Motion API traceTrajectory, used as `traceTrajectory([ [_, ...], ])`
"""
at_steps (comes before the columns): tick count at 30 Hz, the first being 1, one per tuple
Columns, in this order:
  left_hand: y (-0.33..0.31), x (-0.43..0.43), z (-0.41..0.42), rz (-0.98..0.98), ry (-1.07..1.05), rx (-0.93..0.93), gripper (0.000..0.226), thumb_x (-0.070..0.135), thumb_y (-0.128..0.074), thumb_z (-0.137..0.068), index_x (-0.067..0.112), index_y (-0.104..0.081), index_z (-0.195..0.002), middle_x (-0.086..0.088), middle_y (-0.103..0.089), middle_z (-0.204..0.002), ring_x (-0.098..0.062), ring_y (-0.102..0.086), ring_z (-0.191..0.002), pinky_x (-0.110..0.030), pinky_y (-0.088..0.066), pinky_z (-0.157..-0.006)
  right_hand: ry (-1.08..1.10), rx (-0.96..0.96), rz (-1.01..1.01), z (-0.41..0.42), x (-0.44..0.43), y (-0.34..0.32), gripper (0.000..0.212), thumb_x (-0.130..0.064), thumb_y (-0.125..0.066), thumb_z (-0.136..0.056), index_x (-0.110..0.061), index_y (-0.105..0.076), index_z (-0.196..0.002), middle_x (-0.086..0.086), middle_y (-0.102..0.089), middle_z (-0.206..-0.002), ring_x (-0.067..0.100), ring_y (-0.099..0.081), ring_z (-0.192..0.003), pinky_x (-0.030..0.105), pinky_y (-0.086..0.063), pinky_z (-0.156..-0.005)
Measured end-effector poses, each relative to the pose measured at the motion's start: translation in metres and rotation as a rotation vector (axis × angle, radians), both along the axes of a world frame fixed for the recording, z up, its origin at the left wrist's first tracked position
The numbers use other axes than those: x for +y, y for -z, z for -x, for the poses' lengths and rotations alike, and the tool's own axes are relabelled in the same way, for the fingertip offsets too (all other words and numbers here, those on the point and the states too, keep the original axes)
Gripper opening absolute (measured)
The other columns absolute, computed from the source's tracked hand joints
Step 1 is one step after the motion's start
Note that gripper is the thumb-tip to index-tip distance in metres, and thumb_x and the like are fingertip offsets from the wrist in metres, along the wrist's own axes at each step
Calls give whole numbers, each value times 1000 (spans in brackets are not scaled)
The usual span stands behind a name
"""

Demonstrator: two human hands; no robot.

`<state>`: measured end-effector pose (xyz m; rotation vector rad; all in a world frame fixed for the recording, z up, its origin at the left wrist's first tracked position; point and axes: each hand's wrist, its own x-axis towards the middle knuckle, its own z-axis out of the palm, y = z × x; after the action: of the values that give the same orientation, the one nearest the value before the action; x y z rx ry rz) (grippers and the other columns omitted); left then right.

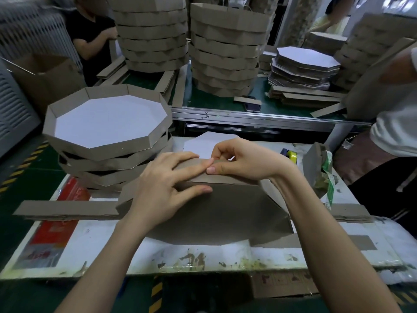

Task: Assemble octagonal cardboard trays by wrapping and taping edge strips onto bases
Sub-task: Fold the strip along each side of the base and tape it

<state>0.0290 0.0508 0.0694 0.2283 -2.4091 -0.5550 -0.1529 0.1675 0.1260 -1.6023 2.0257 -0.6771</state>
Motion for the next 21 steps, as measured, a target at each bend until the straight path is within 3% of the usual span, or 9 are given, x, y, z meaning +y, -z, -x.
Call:
traceTrajectory([
  [4, -7, 0, 5, 50, 20, -90, 50, 60, -51, -84, 36, -61, -128, 5, -61, -125, -21, -51, -121, -47, -45, -95, 9, -42, -29, 12, 3, -3, 22, -34, -73, -89, -15, -72, -99, 5, -74, -87, 11, -65, -79, 37, -52, -83],
  [7, -13, 5, 14, 89, 76, -112, 42, 55, -51, -87, 37, -66, -121, 3, -62, -127, -23, -52, -120, -47, -44, -96, 33, -249, 32, 35, 13, -1, 16, -28, -73, -90, -22, -74, -104, 0, -76, -102, 13, -70, -100, 30, -56, -89],
  [9, -17, 12, 22, 86, 101, -112, 34, 51, -54, -88, 40, -68, -116, 2, -64, -126, -25, -54, -115, -48, -45, -93, 230, -446, 222, 60, 20, 11, 13, -24, -65, -96, -21, -74, -104, 1, -74, -110, 15, -67, -109, 32, -59, -86],
  [12, -22, 21, 33, 118, 127, -138, 31, 50, -51, -90, 43, -68, -115, 2, -64, -126, -24, -54, -113, -47, -45, -90, 722, -607, 368, 110, 23, 46, 12, -18, -62, -97, -13, -72, -100, 8, -72, -109, 21, -66, -108, 33, -61, -77],
  [14, -24, 25, 39, 121, 137, -163, 31, 51, -48, -91, 46, -66, -116, 4, -62, -127, -22, -53, -114, -47, -44, -91, 990, -670, 292, 149, 28, 80, 13, -14, -61, -98, -9, -69, -107, 14, -66, -116, 23, -62, -110, 34, -59, -72],
  [17, -25, 28, 46, 130, 136, -155, 30, 50, -50, -91, 45, -65, -117, 4, -63, -127, -22, -53, -113, -48, -46, -88, 1198, -655, 31, 196, 47, 132, 38, -12, -55, -98, -1, -53, -134, 19, -56, -135, 34, -56, -124, 46, -56, -89],
  [19, -25, 30, 51, 127, 137, -155, 30, 49, -51, -91, 44, -66, -116, 4, -62, -127, -21, -53, -112, -49, -46, -87, 1291, -542, -110, 212, 59, 162, 37, -12, -56, -96, 1, -51, -131, 23, -58, -127, 40, -58, -118, 51, -53, -95],
  [21, -27, 32, 56, 124, 134, -159, 30, 49, -52, -90, 43, -66, -116, 5, -62, -127, -20, -53, -113, -48, -46, -88, 1387, -506, -161, 221, 67, 186, 36, -12, -59, -97, 2, -48, -128, 23, -57, -123, 38, -58, -110, 45, -52, -87],
])
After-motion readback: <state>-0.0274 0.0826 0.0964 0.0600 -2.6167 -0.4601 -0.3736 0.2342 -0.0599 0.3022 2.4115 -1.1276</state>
